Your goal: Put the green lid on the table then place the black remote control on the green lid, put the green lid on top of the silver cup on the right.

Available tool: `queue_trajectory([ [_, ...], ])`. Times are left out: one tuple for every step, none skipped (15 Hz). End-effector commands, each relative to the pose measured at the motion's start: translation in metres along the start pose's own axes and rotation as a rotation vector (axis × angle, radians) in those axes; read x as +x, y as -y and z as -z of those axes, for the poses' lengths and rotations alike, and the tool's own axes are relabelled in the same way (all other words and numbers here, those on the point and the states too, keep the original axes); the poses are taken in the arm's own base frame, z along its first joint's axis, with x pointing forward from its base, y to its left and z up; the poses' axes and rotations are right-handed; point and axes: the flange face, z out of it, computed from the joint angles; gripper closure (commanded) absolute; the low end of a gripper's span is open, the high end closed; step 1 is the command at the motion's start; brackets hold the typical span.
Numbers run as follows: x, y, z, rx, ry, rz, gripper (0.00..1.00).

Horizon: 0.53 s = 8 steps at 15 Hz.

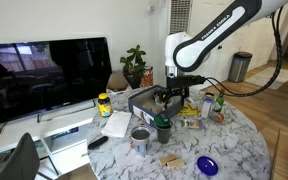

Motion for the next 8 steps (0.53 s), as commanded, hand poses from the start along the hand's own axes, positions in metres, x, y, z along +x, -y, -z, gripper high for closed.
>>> queue_trajectory([
  [-0.037, 0.009, 0.025, 0.038, -0.079, 0.038, 0.0],
  [-0.043, 0.014, 0.03, 0.053, -0.094, 0.051, 0.0],
  [-0.049, 0.017, 0.034, 0.065, -0.106, 0.062, 0.0],
  [-0.031, 0.02, 0.03, 0.057, -0.071, 0.054, 0.0],
  [-0.035, 0.023, 0.034, 0.064, -0.076, 0.062, 0.0],
  [-0.035, 0.024, 0.035, 0.066, -0.078, 0.063, 0.0],
  [-0.034, 0.023, 0.035, 0.066, -0.078, 0.06, 0.0],
  [-0.032, 0.022, 0.034, 0.065, -0.077, 0.057, 0.0],
])
